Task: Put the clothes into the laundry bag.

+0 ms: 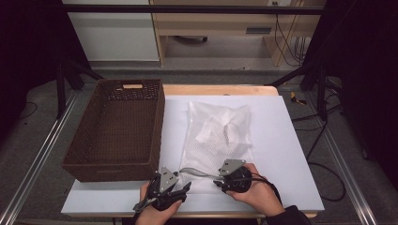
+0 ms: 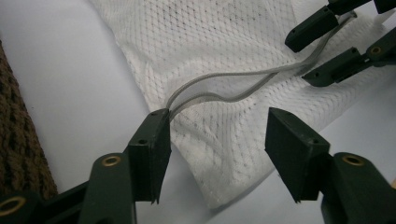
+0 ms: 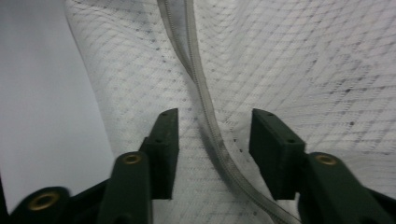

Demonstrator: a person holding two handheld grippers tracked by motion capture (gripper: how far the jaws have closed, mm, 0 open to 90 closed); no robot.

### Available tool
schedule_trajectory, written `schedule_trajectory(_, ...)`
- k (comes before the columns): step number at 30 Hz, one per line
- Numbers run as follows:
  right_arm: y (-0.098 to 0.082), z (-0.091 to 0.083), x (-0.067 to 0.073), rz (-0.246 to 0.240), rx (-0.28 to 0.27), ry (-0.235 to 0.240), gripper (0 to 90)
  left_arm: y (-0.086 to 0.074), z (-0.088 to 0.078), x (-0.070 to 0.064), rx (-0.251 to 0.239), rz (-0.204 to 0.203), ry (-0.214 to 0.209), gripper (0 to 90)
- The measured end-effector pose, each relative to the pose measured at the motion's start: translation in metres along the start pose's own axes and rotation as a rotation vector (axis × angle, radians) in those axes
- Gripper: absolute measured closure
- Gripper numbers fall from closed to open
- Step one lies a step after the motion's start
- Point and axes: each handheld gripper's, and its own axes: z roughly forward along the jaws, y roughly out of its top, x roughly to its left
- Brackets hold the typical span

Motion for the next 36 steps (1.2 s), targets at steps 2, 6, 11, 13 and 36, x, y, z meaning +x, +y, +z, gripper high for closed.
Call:
schedule_trajectory(2,0.0,-0.001,-0.001,0.005,-0.01,-0.012,41.5,0.001,0.001,-0.001,-0.008,0.002,-0.004,36.6)
schedule_trajectory(6,-0.001,-0.004,-0.001,0.014,-0.033,-0.033,30.1,0.001,0.002,-0.001,-0.031,-0.003,-0.006,30.6)
schedule_trajectory(11,-0.001,-0.004,-0.001,0.012,-0.033,-0.045,19.6,0.002,0.002,-0.002,-0.033,-0.009,-0.011,23.8)
schedule_trajectory(13,-0.002,-0.005,-0.001,0.007,-0.041,-0.046,17.4,0.002,0.003,-0.002,-0.037,-0.013,-0.014,20.4)
schedule_trajectory(36,-0.009,-0.023,-0.008,0.015,-0.099,-0.081,7.9,0.005,0.002,-0.002,-0.085,-0.01,-0.03,9.9)
